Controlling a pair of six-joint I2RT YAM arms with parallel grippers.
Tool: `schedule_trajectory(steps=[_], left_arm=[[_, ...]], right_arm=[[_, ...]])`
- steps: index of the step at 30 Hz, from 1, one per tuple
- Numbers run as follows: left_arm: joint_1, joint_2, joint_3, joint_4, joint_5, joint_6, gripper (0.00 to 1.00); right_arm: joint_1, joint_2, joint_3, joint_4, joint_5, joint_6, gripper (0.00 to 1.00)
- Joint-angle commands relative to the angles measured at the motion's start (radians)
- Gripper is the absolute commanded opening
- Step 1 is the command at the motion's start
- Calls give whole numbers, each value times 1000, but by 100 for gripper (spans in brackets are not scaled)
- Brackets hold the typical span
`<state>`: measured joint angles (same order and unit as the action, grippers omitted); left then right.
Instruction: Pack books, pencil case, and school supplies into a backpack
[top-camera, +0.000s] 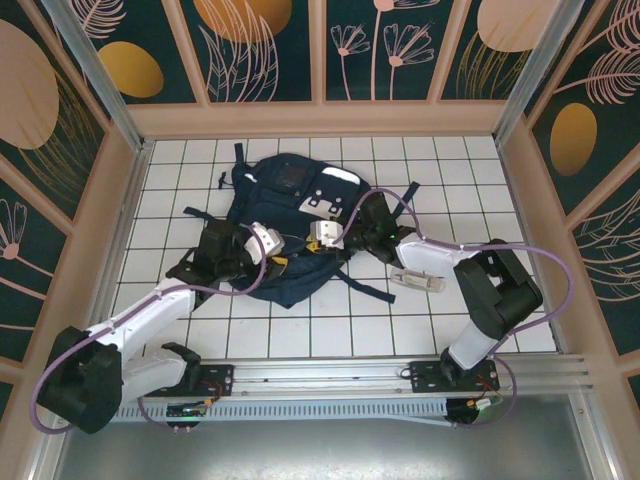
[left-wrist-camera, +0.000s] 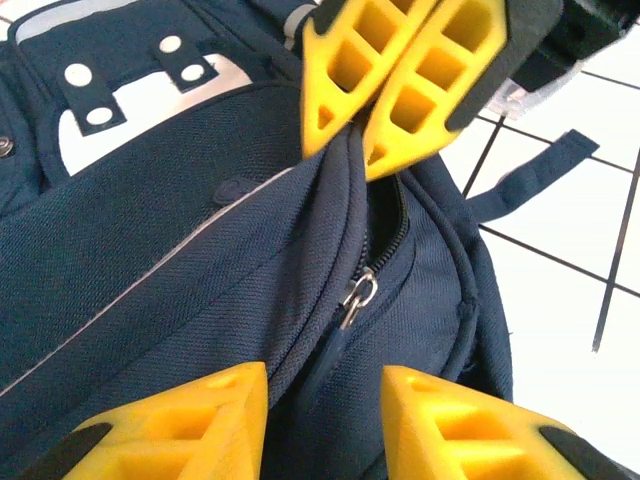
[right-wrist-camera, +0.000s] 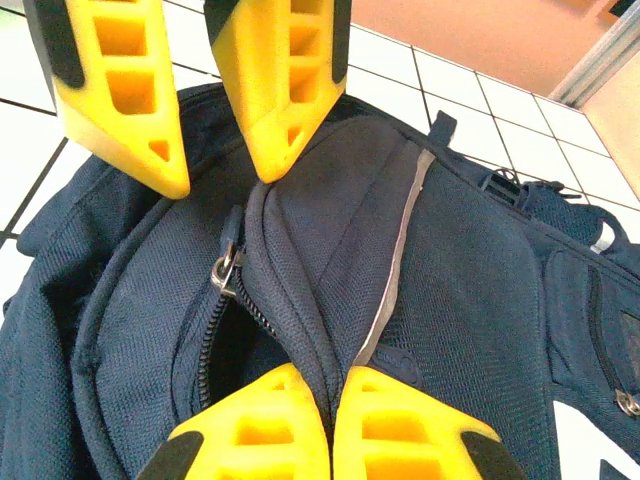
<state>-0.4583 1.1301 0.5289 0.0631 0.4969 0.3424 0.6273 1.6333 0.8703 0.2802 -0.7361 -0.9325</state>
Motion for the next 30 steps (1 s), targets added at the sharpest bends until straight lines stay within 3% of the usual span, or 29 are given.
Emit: schedule_trajectory(steps=[1, 4, 9, 11, 15, 20, 25, 30], left_arm=[[-5, -1, -36, 85, 64, 126, 33], [-5, 25, -46, 82, 89, 201, 31], [-5, 22, -45, 12, 153, 342, 17], [-5, 1, -64, 22, 154, 351, 9], [-5, -30, -94, 40, 117, 348, 8], [-6, -23, -103, 108, -20, 276, 26], [-6, -38, -117, 198, -59, 239, 36], [-6, -9, -100, 228, -56, 200, 37]], right_arm=[[-2, -30, 46, 49, -91, 34, 0], [-2, -45, 43, 51, -98, 31, 0], [0, -63, 36, 77, -95, 47, 0], [-2, -64, 35, 80, -89, 47, 0], [-4, -63, 31, 86, -91, 53, 0], [-2, -70, 26, 80, -101, 47, 0], [0, -85, 16, 73, -109, 43, 0], [17, -94, 15, 63, -104, 40, 0]])
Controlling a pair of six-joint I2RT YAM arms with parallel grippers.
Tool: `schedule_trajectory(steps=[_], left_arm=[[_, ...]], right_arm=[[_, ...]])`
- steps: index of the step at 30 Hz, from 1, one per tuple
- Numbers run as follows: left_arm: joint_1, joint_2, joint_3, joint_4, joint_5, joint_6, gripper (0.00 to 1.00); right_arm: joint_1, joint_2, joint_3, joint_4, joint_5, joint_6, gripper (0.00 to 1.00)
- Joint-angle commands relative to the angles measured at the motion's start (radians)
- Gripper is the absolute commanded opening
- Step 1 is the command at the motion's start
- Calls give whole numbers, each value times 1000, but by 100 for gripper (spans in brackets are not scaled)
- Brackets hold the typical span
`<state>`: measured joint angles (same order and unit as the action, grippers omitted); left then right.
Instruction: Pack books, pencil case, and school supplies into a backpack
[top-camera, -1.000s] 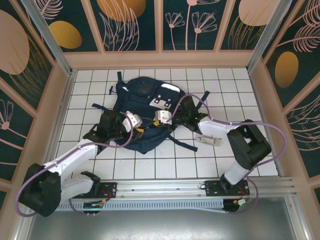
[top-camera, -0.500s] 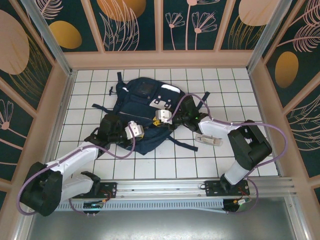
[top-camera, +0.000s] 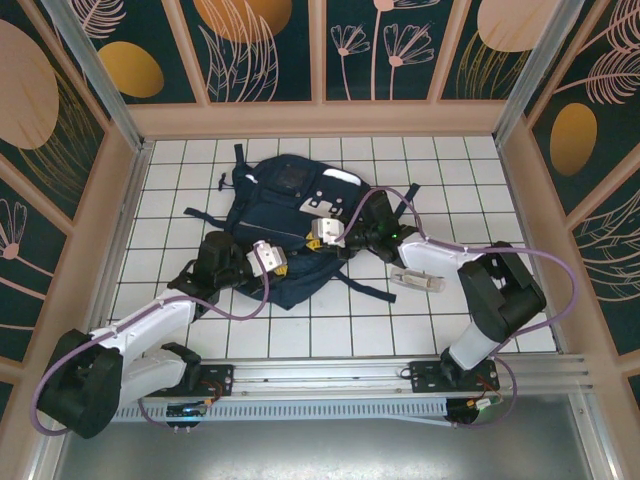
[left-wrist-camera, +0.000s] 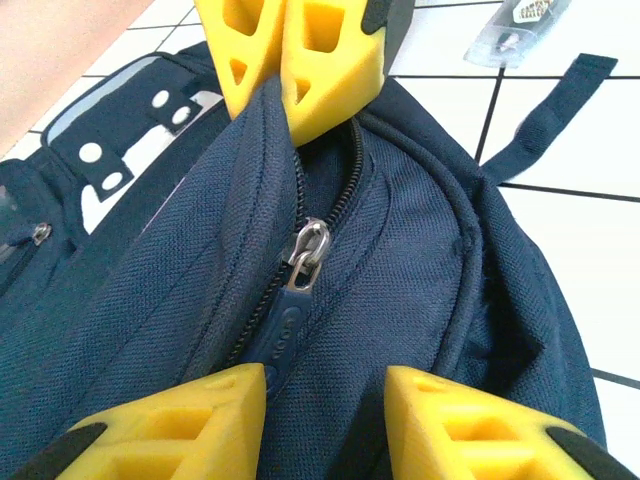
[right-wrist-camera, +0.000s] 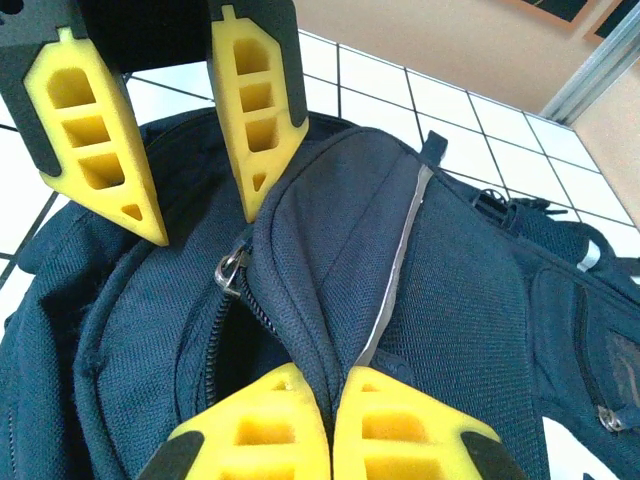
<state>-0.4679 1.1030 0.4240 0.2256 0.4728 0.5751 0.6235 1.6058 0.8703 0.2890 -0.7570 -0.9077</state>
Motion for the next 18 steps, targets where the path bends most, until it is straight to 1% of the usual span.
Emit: schedule_trajectory(steps=[1, 5, 8, 11, 13, 15, 18], left_arm=[[3, 34, 12, 69, -29, -34, 38], [3, 96, 50, 86, -67, -90, 36], [3, 104, 53, 121, -86, -115, 38], [3, 80, 45, 107, -68, -74, 40], [5, 48, 43, 72, -85, -75, 42], [5, 9, 29, 32, -94, -64, 43], [6, -11, 0, 29, -129, -61, 43]], right_arm=[[32, -68, 16, 51, -80, 7, 0], [66, -74, 27, 21, -49, -31, 0], [83, -77, 36, -32, -24, -88, 0], [90, -73, 39, -98, 16, -151, 0], [90, -68, 40, -128, 32, -172, 0], [89, -69, 40, -135, 29, -180, 0], [90, -68, 41, -137, 16, -190, 0]])
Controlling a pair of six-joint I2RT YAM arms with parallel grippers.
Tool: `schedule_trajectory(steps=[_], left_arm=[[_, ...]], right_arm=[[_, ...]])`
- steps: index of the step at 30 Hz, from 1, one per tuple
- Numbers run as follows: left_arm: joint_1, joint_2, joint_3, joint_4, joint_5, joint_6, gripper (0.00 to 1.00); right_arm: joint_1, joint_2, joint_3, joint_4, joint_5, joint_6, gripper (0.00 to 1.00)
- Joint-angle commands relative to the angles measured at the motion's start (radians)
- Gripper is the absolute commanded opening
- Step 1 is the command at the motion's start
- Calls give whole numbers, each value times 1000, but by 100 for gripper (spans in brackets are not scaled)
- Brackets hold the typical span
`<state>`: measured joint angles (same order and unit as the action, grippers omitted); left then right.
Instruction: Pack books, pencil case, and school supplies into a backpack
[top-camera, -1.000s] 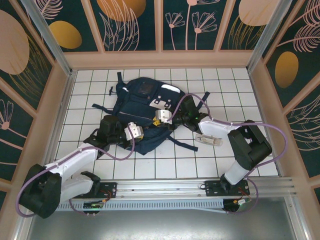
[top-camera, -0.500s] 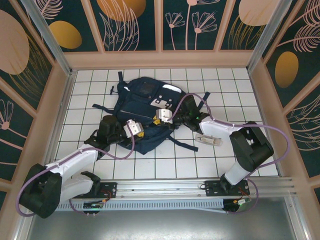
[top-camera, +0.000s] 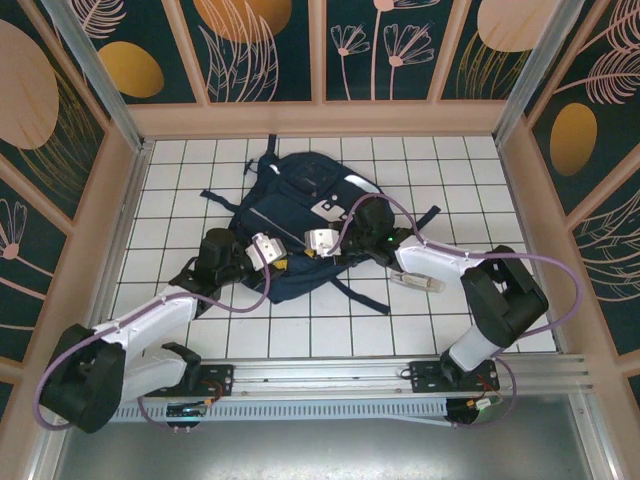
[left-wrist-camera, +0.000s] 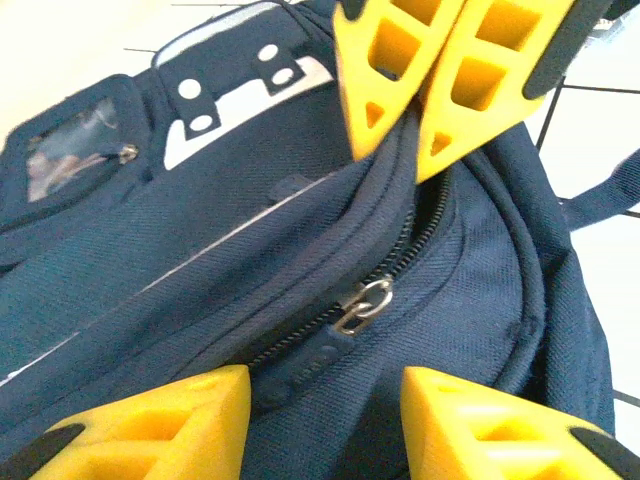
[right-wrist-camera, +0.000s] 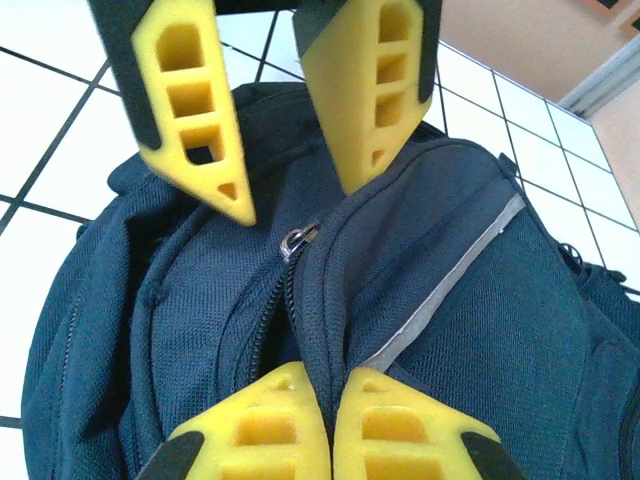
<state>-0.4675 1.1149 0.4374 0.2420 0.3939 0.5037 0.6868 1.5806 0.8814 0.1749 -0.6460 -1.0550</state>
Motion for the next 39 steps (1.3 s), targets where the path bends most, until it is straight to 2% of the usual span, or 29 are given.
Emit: schedule_trajectory(steps=[1, 5, 13, 15, 18, 19, 21, 26, 30, 33, 37, 38, 39], left_arm=[[6, -13, -11, 8, -55, 12, 43], [6, 56, 28, 7, -32, 7, 40], [4, 117, 66, 12, 119, 96, 35], [4, 140, 83, -7, 168, 127, 24], [4, 173, 124, -76, 178, 136, 5], [4, 177, 129, -87, 171, 131, 0], [4, 176, 130, -95, 131, 128, 0], [18, 135, 138, -122, -110, 65, 0], [111, 109, 130, -114, -252, -3, 0], [150, 92, 129, -116, -302, -4, 0], [170, 98, 142, -166, -279, 2, 0], [169, 100, 158, -208, -248, -2, 0], [168, 97, 176, -253, -178, -5, 0]], right_arm=[[26, -41, 36, -26, -99, -47, 0], [28, -34, 67, -50, -114, -66, 0], [54, -36, 72, -13, -127, -57, 0], [64, -34, 70, -4, -115, -58, 0], [65, -34, 66, -4, -86, -64, 0], [63, -37, 65, -16, -72, -76, 0], [57, -51, 50, -28, -50, -93, 0], [20, -76, 9, -82, 18, -161, 0], [5, -69, -40, -94, 117, -235, 0], [-7, -53, -58, -55, 139, -232, 0], [-16, -21, -60, -5, 164, -176, 0], [-19, -16, -50, 0, 141, -121, 11], [-23, -13, -26, -21, 94, -64, 30]])
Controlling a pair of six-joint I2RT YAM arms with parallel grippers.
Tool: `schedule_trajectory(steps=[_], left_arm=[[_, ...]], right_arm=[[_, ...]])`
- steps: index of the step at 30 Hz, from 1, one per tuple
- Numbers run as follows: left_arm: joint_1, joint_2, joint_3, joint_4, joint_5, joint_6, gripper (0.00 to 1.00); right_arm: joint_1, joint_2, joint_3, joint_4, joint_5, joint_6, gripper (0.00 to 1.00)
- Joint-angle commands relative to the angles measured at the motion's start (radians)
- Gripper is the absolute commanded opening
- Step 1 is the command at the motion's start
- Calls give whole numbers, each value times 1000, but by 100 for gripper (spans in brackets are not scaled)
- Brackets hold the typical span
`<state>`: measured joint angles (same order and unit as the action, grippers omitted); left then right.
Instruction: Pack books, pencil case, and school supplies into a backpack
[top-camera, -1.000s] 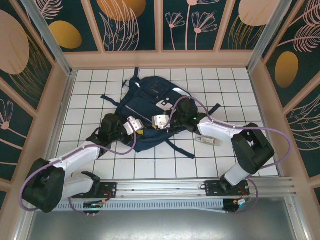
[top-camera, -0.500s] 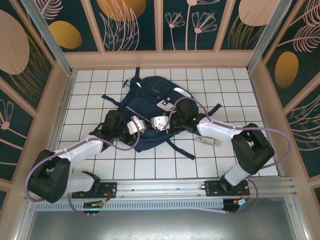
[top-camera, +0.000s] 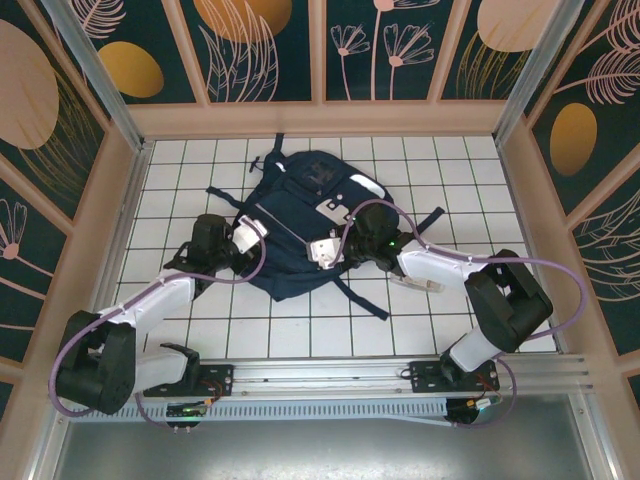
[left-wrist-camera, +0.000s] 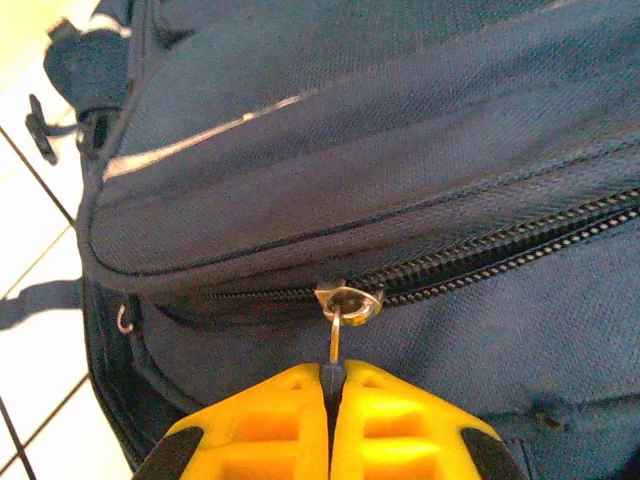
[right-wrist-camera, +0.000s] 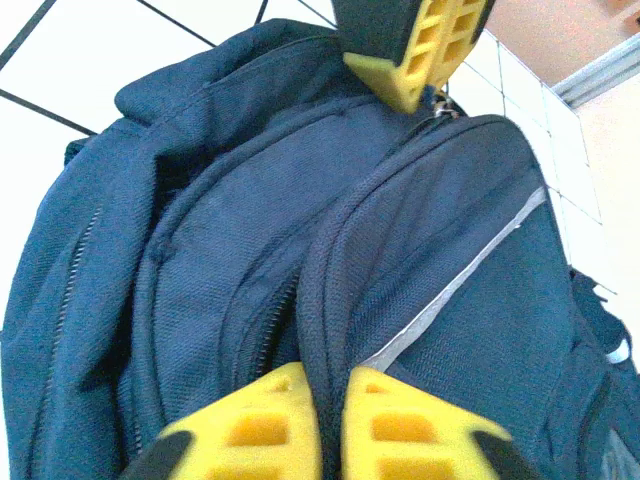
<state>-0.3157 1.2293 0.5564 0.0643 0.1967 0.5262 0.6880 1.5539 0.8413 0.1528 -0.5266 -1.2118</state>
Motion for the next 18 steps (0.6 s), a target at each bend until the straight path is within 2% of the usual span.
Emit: schedule_trajectory(steps=[1, 3, 5, 9, 12, 14, 16, 17, 18], left_arm=[[15, -29, 60, -96, 84, -38, 0], [15, -69, 34, -72, 175, -91, 0], [11, -123, 2, -33, 228, -152, 0], [-12, -210, -28, -15, 249, -217, 0], [-40, -218, -28, -31, 233, -221, 0], [-49, -215, -26, -37, 211, -233, 0], [-50, -220, -28, -28, 152, -273, 0], [-49, -221, -31, -21, 129, -277, 0], [-47, -221, -33, -14, 101, -283, 0]], right_arm=[[-19, 16, 39, -10, -68, 163, 38], [27, 11, 46, 71, -102, 325, 49], [87, 12, 36, 149, -88, 420, 58], [166, 99, 88, 191, 47, 569, 63], [205, 162, 116, 242, 197, 640, 64], [208, 193, 138, 244, 309, 653, 58], [204, 204, 150, 206, 335, 605, 47], [204, 203, 152, 194, 332, 596, 36], [201, 198, 156, 170, 312, 576, 22]])
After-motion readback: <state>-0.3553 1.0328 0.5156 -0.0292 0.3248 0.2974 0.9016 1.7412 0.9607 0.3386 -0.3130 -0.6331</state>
